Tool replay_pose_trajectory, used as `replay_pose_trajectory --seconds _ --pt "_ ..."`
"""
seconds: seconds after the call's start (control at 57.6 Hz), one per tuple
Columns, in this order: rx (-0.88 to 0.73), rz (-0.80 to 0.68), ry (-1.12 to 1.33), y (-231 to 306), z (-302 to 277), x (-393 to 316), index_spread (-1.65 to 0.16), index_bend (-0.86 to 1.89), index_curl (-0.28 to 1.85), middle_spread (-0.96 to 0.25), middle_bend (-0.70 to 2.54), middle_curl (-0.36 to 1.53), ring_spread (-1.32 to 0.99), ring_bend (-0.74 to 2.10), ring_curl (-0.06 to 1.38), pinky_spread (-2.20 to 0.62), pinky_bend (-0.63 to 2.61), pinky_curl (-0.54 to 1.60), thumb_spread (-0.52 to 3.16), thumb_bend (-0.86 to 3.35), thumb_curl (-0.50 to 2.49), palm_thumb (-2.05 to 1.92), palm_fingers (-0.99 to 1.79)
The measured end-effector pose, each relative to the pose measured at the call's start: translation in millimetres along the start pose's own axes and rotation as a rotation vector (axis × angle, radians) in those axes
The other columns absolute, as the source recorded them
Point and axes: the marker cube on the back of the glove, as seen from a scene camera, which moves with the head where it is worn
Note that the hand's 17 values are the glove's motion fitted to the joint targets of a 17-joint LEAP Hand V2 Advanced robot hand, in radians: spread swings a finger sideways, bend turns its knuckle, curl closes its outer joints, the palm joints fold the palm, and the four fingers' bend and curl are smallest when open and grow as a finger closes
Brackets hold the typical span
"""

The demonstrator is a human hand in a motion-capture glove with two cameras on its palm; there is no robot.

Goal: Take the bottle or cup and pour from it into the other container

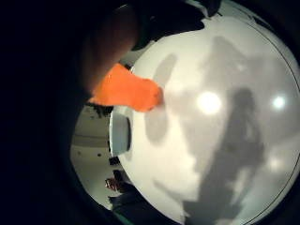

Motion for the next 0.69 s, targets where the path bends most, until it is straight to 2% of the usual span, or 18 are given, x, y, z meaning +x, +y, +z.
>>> replay_pose_trajectory --seconds 0.191,0.382,0.694 --pt "-0.044 -0.066 -0.123 -21 17 14 -0.31 0.12 0.16 0.20 0.26 0.33 0.25 0.23 0.24 0.39 0.71 0.26 0.75 -0.03 0.38 0.43 -0.01" --pt "-0.093 -0.100 -0.223 -41 33 19 -0.29 0.11 0.15 0.08 0.35 0.36 0.20 0.43 0.30 0.37 0.67 0.25 0.74 -0.02 0.40 0.53 0.22" --pt "-0.131 -0.133 -0.294 -54 62 33 -0.30 0.12 0.19 -0.10 0.38 0.36 0.02 0.59 0.34 0.28 0.52 0.22 0.67 -0.03 0.41 0.70 0.61"
